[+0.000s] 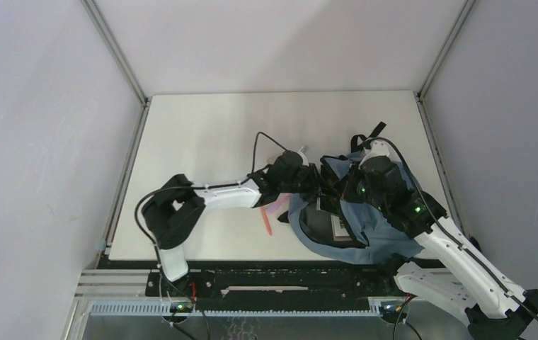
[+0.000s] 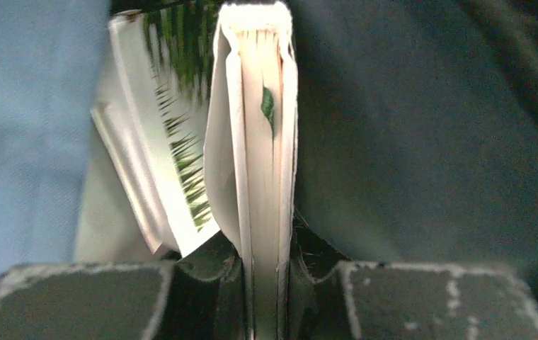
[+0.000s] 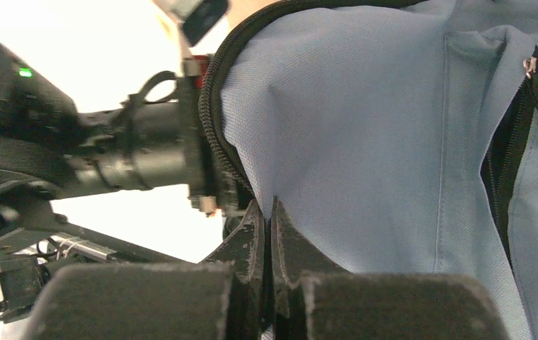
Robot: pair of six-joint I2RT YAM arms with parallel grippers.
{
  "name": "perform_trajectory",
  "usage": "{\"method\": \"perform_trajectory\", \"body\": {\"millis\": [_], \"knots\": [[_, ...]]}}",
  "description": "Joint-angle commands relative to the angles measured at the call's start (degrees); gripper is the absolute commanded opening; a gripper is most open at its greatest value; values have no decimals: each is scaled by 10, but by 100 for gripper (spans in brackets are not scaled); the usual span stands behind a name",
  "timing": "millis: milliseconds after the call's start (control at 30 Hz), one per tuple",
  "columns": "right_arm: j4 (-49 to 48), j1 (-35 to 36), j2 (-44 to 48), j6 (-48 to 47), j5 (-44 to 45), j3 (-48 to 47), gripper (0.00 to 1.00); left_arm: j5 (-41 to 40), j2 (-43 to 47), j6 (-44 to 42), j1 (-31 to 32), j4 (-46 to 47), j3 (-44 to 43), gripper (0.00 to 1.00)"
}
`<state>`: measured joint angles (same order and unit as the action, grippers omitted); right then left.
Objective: Pack the student bag
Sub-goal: Place the book in the student bag.
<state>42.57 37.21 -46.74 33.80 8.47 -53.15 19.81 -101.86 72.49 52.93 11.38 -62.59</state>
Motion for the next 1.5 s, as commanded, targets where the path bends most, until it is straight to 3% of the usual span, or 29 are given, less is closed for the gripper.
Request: {"method": "perform_trajectory", "body": {"millis": [0,333,400,500,600,800,933,1000,1233,1467], "knots": [[-73,-1,-1,19,-28,-4,0,-4,-50,45,23,86,-73,0],[-78,-1,6,31,-16,-4,0,-12,-116,102,42,131,-78,1],[-75,-2,11,33,-10,-4,0,-6,-118,99,42,128,-79,16],[-70,-2,18,33,-1,-4,0,3,-115,94,42,115,-78,45],[-65,-3,21,32,5,-4,0,10,-107,84,42,97,-75,63],[-62,-3,23,32,7,-4,0,15,-84,7,41,-36,-115,83],[-63,-4,22,30,8,-4,0,16,-80,-43,40,-122,-148,88],[-63,-4,22,30,8,-4,0,9,-76,-49,40,-132,-144,98],[-58,-6,22,29,11,-4,0,-6,-65,-81,38,-172,-137,99],[-46,-15,23,23,17,-4,0,-56,-25,-128,29,-211,-114,88]]}}
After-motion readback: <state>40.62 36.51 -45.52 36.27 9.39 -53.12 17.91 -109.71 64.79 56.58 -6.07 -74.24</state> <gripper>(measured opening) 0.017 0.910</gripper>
